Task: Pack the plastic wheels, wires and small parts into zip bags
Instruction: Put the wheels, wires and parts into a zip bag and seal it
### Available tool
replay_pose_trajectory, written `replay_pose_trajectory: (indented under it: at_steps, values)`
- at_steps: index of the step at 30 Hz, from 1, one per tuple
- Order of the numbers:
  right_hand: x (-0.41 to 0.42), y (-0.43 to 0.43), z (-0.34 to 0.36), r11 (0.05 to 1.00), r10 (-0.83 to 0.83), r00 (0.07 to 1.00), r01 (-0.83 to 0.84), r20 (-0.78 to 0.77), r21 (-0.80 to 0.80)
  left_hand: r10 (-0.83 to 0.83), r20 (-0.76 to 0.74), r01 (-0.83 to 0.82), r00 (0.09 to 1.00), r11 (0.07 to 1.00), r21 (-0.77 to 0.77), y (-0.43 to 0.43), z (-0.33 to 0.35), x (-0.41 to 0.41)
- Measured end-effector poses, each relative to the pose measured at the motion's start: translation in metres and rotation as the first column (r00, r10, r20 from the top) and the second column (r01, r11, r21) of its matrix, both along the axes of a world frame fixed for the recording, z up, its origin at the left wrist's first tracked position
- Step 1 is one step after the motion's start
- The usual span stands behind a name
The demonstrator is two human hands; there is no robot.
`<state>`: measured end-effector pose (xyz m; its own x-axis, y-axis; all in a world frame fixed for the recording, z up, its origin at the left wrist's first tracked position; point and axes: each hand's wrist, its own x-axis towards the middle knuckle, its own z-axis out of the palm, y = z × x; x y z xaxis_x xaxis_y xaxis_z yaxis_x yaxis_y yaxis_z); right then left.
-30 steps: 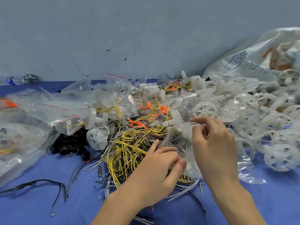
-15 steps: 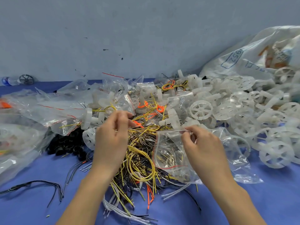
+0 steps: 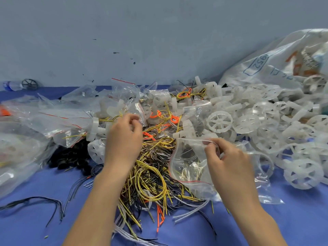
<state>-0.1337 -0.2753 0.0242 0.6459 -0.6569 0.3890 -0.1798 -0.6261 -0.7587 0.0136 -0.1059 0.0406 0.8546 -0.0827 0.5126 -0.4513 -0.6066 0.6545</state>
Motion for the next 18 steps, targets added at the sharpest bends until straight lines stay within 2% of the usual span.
replay_pose_trajectory:
  at_steps: [2, 5, 8, 10, 16, 18]
  values:
    - [0.005, 0.008, 0.001, 0.999, 0.041, 0.999, -0.041, -0.012, -0.002, 0.153, -0.017, -0.152, 0.988, 0.988, 0.010, 0.026, -0.003, 0.013]
    - [0.012, 0.024, 0.002, 0.994, 0.101, 0.995, -0.102, -0.015, -0.026, 0.281, -0.173, -0.263, 0.944, 0.957, 0.120, 0.059, -0.013, 0.029]
    - [0.018, 0.035, 0.004, 0.990, 0.129, 0.992, -0.129, -0.003, -0.059, 0.188, -0.276, -0.171, 0.943, 0.982, 0.082, 0.070, -0.020, 0.037]
    - [0.018, 0.037, 0.004, 0.988, 0.142, 0.990, -0.142, -0.002, -0.063, 0.154, -0.288, -0.143, 0.945, 0.988, 0.058, 0.072, -0.023, 0.039]
    - [0.020, 0.040, 0.004, 0.987, 0.145, 0.989, -0.144, 0.006, -0.072, 0.106, -0.324, -0.061, 0.940, 0.987, 0.147, 0.073, -0.036, 0.041]
    - [0.020, 0.041, 0.003, 0.987, 0.141, 0.990, -0.140, 0.002, -0.080, 0.105, -0.315, -0.067, 0.943, 0.990, 0.128, 0.073, -0.038, 0.042]
